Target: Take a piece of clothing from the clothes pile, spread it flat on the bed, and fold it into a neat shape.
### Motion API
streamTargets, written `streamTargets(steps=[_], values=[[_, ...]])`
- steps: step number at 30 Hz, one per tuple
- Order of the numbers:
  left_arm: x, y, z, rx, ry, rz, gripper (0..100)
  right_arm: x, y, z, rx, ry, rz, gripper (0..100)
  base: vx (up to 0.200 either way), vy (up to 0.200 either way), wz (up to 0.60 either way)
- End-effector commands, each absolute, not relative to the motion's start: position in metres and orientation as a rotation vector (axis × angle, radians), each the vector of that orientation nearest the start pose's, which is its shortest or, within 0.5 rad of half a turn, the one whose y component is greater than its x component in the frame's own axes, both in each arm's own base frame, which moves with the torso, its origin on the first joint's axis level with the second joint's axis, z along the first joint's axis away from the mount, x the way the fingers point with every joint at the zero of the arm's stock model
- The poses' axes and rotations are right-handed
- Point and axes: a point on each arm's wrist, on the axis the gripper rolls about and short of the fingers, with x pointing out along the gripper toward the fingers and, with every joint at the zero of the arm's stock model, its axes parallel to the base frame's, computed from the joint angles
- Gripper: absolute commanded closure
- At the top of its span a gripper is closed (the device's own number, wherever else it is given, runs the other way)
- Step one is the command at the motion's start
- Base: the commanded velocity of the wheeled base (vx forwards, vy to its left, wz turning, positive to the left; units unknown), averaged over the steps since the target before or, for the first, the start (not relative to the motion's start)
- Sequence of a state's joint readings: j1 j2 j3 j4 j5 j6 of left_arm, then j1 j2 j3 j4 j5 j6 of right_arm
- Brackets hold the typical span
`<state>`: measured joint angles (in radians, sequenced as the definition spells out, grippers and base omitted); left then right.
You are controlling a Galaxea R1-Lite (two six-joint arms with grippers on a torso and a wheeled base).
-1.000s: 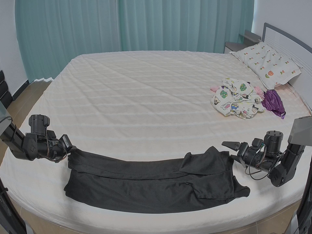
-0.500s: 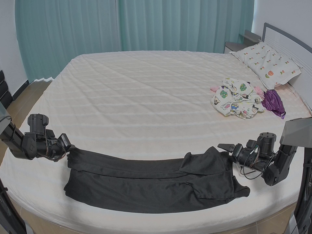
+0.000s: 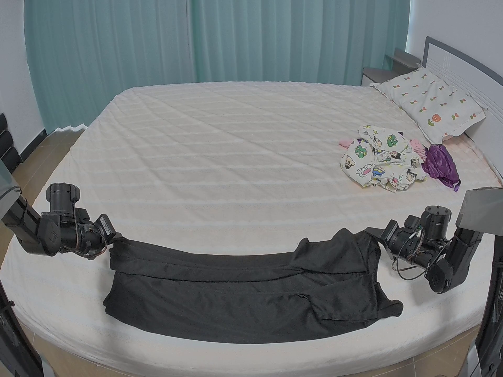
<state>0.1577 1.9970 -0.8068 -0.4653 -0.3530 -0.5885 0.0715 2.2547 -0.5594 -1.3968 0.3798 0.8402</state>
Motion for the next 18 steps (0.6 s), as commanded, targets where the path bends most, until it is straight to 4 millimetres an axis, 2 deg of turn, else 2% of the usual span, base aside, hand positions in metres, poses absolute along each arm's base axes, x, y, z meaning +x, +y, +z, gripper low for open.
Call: streamTargets(steps=[1,8,9,10,15,18], values=[[0.337,0.047,0.062,-0.753,0.765,0.037,100,0.34,0.032,0.023,0.877,0.441,0.293,100,0.0,0.0,0.0],[0.341,0.048,0.055,-0.777,0.779,0.043,100,0.339,0.032,0.018,0.898,0.452,0.285,100,0.0,0.0,0.0],[0.341,0.048,0.055,-0.78,0.775,0.041,0,0.339,0.032,0.016,0.898,0.457,0.282,100,0.0,0.0,0.0],[0.342,0.049,0.055,-0.78,0.769,0.039,0,0.338,0.031,0.015,0.899,0.463,0.279,0,0.0,0.0,0.0],[0.343,0.048,0.06,-0.771,0.743,0.033,0,0.333,0.031,0.016,0.903,0.471,0.277,0,0.0,0.0,0.0],[0.341,0.05,0.067,-0.766,0.719,0.037,0,0.326,0.028,0.025,0.905,0.457,0.272,0,0.0,0.0,0.0]])
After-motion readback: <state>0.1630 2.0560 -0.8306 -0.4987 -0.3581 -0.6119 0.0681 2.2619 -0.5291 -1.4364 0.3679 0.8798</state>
